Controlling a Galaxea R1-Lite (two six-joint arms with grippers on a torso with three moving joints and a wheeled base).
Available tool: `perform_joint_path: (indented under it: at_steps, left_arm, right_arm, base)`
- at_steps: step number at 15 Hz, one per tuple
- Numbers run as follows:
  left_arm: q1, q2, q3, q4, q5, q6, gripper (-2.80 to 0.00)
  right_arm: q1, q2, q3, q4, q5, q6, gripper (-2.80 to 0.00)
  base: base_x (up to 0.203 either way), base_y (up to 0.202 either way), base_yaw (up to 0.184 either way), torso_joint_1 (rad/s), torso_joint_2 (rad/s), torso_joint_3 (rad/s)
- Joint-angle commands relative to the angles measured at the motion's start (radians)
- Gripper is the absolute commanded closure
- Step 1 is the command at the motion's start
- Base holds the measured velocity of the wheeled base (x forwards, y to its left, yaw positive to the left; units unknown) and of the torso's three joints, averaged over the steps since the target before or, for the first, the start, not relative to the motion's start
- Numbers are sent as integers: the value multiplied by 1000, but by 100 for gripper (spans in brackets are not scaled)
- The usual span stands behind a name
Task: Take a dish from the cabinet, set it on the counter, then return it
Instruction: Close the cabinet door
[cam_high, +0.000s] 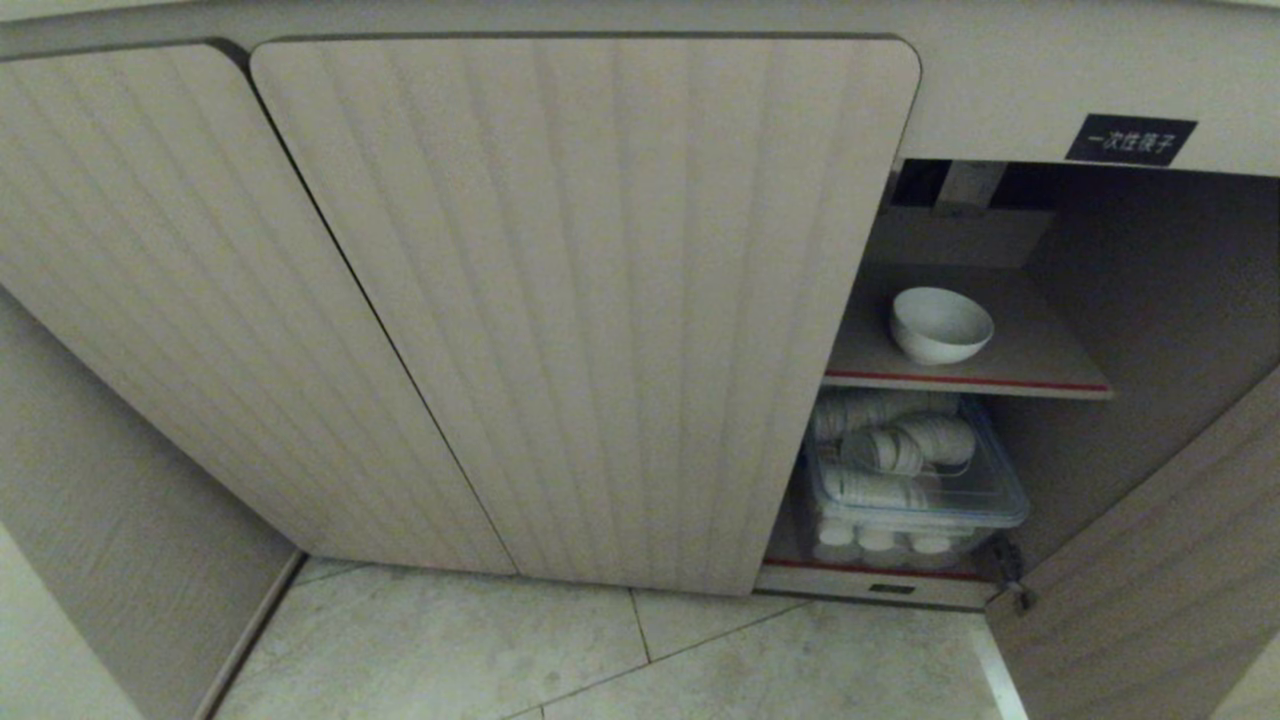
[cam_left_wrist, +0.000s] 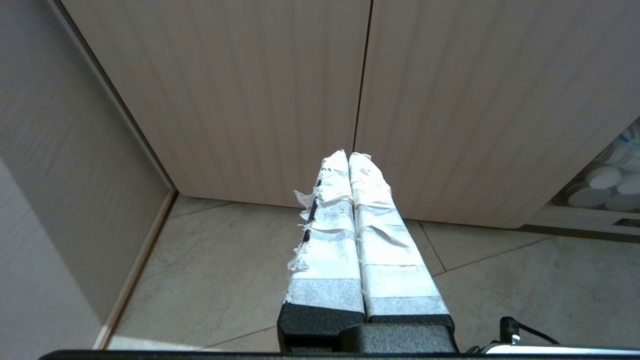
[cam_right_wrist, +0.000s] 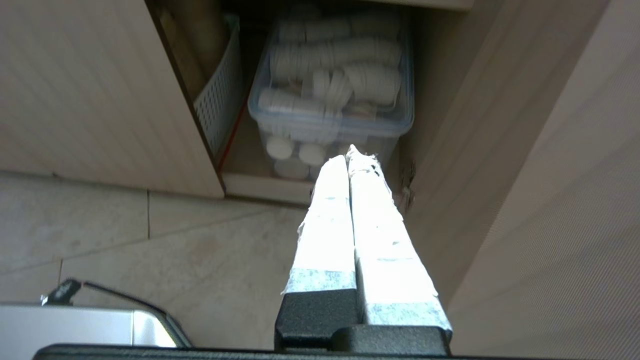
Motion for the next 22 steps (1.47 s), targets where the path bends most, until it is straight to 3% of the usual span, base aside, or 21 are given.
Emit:
perform_joint_path:
  at_steps: [1, 6, 22]
  left_arm:
    - [0, 0, 0, -1, 0, -1, 0]
    - [0, 0, 1, -1, 0, -1, 0]
    - [0, 0, 0, -1, 1, -1, 0]
  right_arm:
    - [0, -34, 0, 1, 0, -2, 0]
    - [-2, -34, 0, 0, -4, 51, 0]
    - [-2, -34, 0, 0, -6, 67, 0]
  base:
    - [0, 0, 0, 0, 0, 0]
    - [0, 0, 0, 0, 0, 0]
    - [0, 0, 0, 0, 0, 0]
